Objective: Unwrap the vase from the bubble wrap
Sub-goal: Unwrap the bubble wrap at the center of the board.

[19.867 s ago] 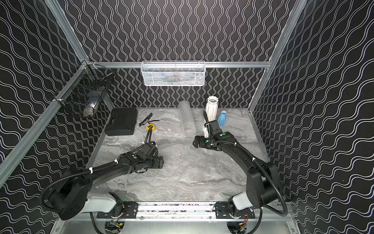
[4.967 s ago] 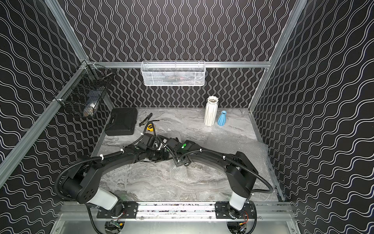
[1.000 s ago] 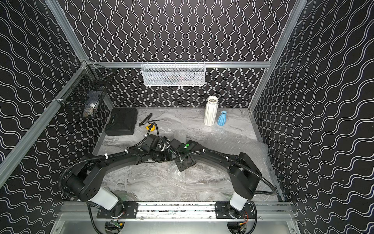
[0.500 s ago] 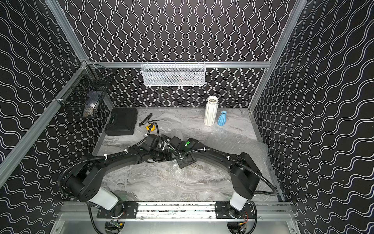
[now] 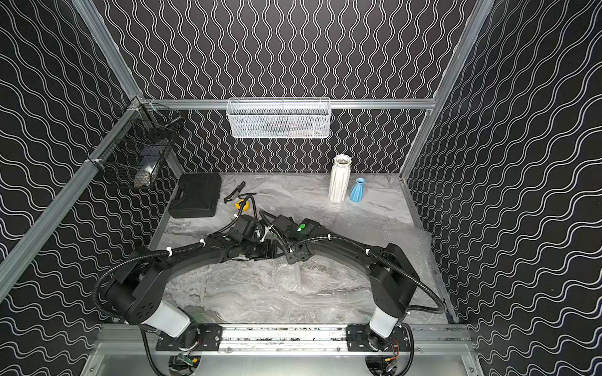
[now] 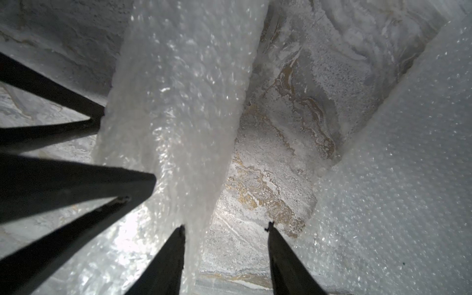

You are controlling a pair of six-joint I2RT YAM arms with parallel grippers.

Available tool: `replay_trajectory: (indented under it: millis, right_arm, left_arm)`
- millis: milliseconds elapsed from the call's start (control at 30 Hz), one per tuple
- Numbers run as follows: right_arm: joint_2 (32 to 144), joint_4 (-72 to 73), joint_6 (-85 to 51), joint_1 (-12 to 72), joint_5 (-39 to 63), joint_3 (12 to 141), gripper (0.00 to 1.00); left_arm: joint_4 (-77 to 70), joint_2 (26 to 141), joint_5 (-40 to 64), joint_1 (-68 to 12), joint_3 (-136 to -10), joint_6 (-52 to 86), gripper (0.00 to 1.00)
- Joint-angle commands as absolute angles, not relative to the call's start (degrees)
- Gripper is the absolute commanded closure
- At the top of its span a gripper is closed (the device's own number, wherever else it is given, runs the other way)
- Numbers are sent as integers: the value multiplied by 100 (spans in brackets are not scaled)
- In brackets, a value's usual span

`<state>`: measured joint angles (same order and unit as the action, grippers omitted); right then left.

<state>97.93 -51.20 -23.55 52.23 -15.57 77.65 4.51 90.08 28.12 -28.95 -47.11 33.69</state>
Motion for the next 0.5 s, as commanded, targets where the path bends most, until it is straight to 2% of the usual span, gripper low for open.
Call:
replay_trajectory:
  millis: [0,467]
  right_arm:
    - [9855,-4993,-2396,5185,-1598,7903,48]
    - [10210,-4631,-2215,5028,-1237,8163,47]
  left_arm:
    - [932,9009,2751,-2916,-4702,3202,24]
    - [923,9000,2716,-2918,-4693,3216,25]
